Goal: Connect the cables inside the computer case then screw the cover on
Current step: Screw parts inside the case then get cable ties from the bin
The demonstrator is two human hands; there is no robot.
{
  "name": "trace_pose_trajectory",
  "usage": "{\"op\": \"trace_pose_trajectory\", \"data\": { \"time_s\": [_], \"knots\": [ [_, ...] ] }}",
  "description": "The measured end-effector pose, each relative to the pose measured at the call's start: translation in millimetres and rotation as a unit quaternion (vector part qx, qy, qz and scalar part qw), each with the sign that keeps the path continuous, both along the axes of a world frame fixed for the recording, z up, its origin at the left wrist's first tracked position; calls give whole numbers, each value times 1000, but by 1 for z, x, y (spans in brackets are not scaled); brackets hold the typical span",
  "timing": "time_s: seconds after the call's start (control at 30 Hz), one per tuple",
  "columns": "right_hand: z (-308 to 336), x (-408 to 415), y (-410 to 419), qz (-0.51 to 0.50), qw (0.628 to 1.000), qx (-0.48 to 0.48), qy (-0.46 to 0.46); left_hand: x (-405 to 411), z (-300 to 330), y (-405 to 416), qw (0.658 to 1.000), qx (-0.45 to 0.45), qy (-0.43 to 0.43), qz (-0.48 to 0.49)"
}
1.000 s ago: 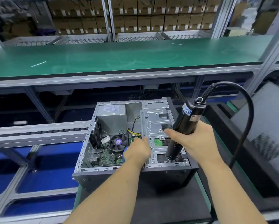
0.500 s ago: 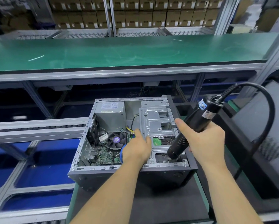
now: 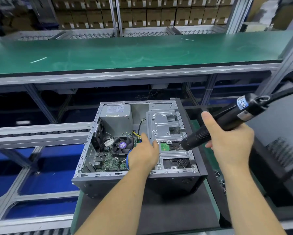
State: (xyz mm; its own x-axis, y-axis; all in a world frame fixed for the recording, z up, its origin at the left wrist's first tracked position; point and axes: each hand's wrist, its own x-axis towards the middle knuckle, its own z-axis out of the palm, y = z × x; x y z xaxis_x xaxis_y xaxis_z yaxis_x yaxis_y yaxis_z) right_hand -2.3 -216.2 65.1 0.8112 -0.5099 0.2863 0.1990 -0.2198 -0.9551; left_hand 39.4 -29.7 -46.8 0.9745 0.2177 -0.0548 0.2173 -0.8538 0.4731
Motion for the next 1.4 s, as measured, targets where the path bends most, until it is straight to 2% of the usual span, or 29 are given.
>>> {"op": "trace_pose_trajectory", "data": {
  "time_s": [0.1,0.2,0.27,0.37,0.4,0.47,0.53,0.6,0.7,0.77,0.83,0.97,1.07,1.13,1.2,1.27,1.3,1.33,1.4],
  "knots": [
    [-12,-4,2,-1,999,49,6,0,1,0,1000,13,1,-1],
    [-20,-7,1,-20,989,144,6,-1,3,-2,1000,15,-14,1],
    [-23,-9,1,-30,976,213,-7,-4,6,-4,998,44,-35,5],
    [-26,-13,5,-10,964,263,-37,-6,13,-5,992,87,-91,18],
    [-28,-13,7,-4,958,282,-41,-6,18,-6,991,67,-117,19],
    [-29,-15,12,9,940,338,-48,-6,31,-15,987,-31,-157,-2],
    [-30,-16,18,13,920,389,-52,-4,50,-34,977,-153,-136,-54],
    [-30,-19,25,28,900,430,-60,-5,74,-59,944,-313,-67,-76],
    [-28,-22,30,29,894,442,-64,1,89,-83,829,-556,54,12],
    [-30,-26,30,34,899,434,-50,0,88,-89,762,-637,113,38],
    [-33,-32,33,56,901,430,-22,-1,88,-93,737,-663,126,42],
    [-51,-62,57,91,933,324,128,5,90,-94,764,-634,92,76],
    [-44,-89,75,188,911,290,224,12,93,-85,804,-586,62,79],
    [-34,-99,73,206,941,179,203,15,95,-82,837,-544,36,48],
    [-15,-100,56,124,986,36,110,16,96,-83,865,-502,10,5],
    [-1,-90,31,14,998,-57,21,15,96,-87,881,-472,-6,-25],
    [2,-81,16,-25,994,-102,8,15,95,-89,887,-460,-7,-34],
    [1,-70,1,-38,987,-151,28,15,93,-92,893,-449,-4,-41],
    [-11,-47,-25,8,958,-237,164,13,88,-97,899,-435,7,-57]
  ]
}}
